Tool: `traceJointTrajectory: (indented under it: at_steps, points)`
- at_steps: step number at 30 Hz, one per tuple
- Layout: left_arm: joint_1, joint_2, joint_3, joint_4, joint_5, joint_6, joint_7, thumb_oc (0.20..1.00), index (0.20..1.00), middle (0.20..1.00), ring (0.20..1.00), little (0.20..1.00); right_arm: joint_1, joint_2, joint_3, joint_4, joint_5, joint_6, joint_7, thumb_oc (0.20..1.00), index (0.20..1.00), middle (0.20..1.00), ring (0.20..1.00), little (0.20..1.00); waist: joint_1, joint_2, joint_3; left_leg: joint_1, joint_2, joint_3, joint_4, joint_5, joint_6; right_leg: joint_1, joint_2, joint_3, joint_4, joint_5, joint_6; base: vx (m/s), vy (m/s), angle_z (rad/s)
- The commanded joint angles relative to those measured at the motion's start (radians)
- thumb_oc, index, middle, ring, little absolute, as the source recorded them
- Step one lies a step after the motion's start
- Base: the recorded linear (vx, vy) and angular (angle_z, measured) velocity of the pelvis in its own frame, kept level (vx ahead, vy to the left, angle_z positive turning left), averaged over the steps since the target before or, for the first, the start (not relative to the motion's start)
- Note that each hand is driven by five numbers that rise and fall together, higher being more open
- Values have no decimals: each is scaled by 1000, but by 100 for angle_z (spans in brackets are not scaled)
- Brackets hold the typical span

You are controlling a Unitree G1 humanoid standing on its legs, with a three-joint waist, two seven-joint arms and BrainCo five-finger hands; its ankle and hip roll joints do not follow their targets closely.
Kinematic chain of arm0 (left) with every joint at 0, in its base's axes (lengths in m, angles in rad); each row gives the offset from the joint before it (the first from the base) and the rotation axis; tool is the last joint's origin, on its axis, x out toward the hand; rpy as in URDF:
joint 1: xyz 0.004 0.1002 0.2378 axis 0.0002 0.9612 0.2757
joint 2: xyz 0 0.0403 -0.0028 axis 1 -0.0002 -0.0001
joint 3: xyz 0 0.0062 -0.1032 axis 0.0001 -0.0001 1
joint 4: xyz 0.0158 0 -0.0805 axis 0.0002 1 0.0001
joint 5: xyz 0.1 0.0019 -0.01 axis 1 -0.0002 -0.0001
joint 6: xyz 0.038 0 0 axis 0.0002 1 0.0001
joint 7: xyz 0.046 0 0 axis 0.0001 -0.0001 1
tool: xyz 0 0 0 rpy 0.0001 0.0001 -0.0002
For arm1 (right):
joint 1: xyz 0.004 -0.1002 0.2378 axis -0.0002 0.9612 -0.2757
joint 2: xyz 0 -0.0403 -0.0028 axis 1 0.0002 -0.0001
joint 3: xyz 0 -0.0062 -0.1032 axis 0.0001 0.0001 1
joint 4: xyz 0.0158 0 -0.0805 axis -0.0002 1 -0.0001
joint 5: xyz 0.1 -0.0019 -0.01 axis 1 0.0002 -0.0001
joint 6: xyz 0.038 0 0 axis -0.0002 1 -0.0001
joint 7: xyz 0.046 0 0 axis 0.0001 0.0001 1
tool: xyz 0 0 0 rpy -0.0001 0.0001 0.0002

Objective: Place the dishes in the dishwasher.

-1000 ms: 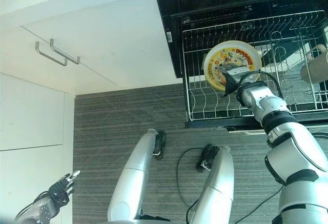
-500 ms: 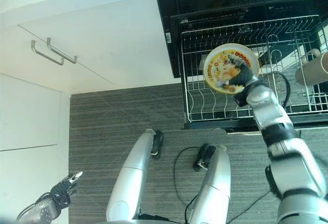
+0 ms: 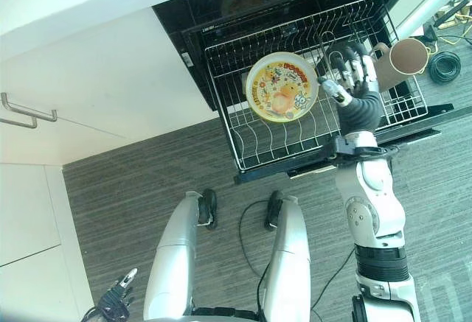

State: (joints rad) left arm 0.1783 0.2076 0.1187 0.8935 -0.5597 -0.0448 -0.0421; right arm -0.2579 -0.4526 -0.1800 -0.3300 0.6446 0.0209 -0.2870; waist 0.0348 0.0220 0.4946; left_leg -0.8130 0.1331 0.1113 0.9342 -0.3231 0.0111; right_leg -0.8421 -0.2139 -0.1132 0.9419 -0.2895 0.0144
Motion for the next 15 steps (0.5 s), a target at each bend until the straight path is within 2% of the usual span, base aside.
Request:
traceJointTrajectory:
  at_steps: [1,3,4,5,6,7,9,10,11,12,13,14,15]
  points:
    - [49,26,-20,20,10,-32,45,1000,1000,1000,1000,1000,-14,-15,-99,-115,-115,-253,-135,1000,1000,1000,1000,1000,-2,-18,-5,75,70,-56,-99,5,-40,64,-27,61,-45,0,64,12,2,-32]
    - [49,-1,-64,-43,-1,-4,117,1000,1000,1000,1000,1000,16,-25,-121,-169,-198,-313,-229,1000,1000,1000,1000,1000,-6,-22,-8,83,70,-54,-111,4,-35,74,-18,71,-62,5,68,22,-26,-21]
    - [13,-15,-95,-73,-15,38,194,1000,1000,1000,1000,1000,5,-49,-134,-201,-306,-327,-370,1000,1000,1000,1000,1000,-14,-34,-17,78,72,-50,-119,28,-30,68,-10,70,-76,31,54,92,-56,-13]
    - [5,-17,-98,-71,-18,44,206,1000,1000,1000,1000,1000,3,-54,-138,-203,-321,-327,-398,1000,1000,1000,1000,1000,-17,-36,-24,87,72,-54,-112,1,-35,76,-8,74,-68,7,61,175,-76,-21]
    - [-60,-13,-90,-52,-37,81,274,1000,1000,1000,1000,1000,3,-100,-165,-165,-435,-301,-537,1000,1000,1000,1000,1000,-37,-49,-46,86,78,-53,-97,-8,-37,70,-2,77,-54,4,60,127,-41,-15]
    - [-68,-10,-87,-51,-39,86,282,1000,1000,1000,1000,1000,3,-109,-168,-157,-465,-295,-560,1000,1000,1000,1000,1000,-39,-52,-43,77,80,-47,-101,16,-32,62,-2,73,-61,27,53,50,-64,-11]
    - [-105,7,-82,-48,-56,116,315,1000,1000,1000,1000,1000,17,-146,-187,-127,-525,-267,-626,1000,1000,1000,1000,1000,-51,-59,-53,72,86,-45,-97,15,-34,59,1,73,-63,29,55,-3,-57,-12]
    - [-134,15,-65,-16,-61,126,322,1000,1000,1000,1000,1000,49,-152,-215,-62,-525,-287,-694,1000,1000,1000,1000,1000,-65,-66,-57,75,93,-42,-96,9,-34,62,3,73,-68,29,58,125,-35,-20]
    - [-164,22,-48,21,-67,136,322,1000,1000,1000,1000,1000,85,-144,-247,13,-609,-326,-773,1000,1000,1000,1000,1000,-83,-68,-62,90,96,-42,-96,-18,-38,74,4,77,-68,9,67,122,-22,-13]
    - [-172,25,-48,23,-73,142,327,1000,1000,1000,1000,1000,100,-142,-260,26,-607,-327,-795,1000,1000,1000,1000,1000,-89,-69,-61,90,98,-41,-96,-19,-40,73,4,78,-70,10,68,113,7,-13]
    - [-186,28,-45,34,-77,150,329,1000,1000,1000,1000,1000,123,-127,-279,67,-523,-374,-823,1000,1000,1000,1000,1000,-100,-68,-60,90,101,-38,-93,-21,-42,73,3,80,-71,11,70,44,16,-14]
    - [-204,34,-48,60,-98,147,332,1000,1000,1000,1000,1000,150,-82,-273,150,-371,-433,-793,1000,1000,1000,1000,1000,-113,-66,-56,95,104,-33,-86,-28,-45,74,1,85,-65,4,71,56,28,-15]
    - [-216,34,-55,60,-112,153,342,1000,1000,1000,1000,1000,158,-51,-263,182,-333,-446,-776,893,893,893,893,893,-119,-63,-55,95,103,-32,-83,-28,-45,72,0,89,-62,3,71,63,40,-14]
